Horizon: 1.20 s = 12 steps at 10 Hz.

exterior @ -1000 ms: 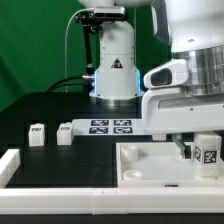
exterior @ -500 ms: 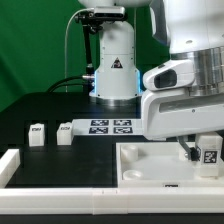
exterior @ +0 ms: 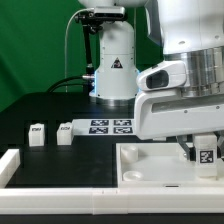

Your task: Assemble one leg

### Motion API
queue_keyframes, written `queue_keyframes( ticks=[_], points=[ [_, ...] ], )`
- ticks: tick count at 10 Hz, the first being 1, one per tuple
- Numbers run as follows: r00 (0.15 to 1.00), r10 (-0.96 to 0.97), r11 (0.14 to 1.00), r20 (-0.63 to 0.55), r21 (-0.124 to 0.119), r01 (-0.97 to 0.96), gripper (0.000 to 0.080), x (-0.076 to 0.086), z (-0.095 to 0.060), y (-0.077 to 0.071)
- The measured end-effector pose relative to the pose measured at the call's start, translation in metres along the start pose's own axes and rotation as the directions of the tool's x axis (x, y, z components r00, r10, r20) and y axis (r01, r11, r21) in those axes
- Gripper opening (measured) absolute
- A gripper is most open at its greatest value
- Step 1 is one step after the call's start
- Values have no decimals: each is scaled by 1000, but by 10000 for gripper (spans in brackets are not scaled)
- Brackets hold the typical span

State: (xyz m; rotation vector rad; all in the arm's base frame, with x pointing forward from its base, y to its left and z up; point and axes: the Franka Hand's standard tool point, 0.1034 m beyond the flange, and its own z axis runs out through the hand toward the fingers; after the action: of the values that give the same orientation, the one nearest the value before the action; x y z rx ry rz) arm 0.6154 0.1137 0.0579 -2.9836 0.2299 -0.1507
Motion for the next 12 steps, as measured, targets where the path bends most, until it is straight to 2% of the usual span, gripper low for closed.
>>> queue_keyframes(
  ticks=[2, 4, 5, 6, 9, 11, 12],
  points=[
    [960, 281, 960, 1, 11, -281, 273, -2, 0, -3],
    [855, 518, 855, 10, 22, -518, 274, -2, 1, -3],
    [777, 629, 777, 10, 38, -629, 274, -2, 2, -3],
    [701, 713, 700, 16, 43, -713, 274, -2, 2, -4],
    [464, 886, 463, 17, 34, -886, 274, -3, 3, -7],
    [407, 913, 406, 26, 36, -913, 274, -3, 3, -8],
    [464, 885, 463, 24, 37, -885, 320, -3, 3, -8]
  ],
)
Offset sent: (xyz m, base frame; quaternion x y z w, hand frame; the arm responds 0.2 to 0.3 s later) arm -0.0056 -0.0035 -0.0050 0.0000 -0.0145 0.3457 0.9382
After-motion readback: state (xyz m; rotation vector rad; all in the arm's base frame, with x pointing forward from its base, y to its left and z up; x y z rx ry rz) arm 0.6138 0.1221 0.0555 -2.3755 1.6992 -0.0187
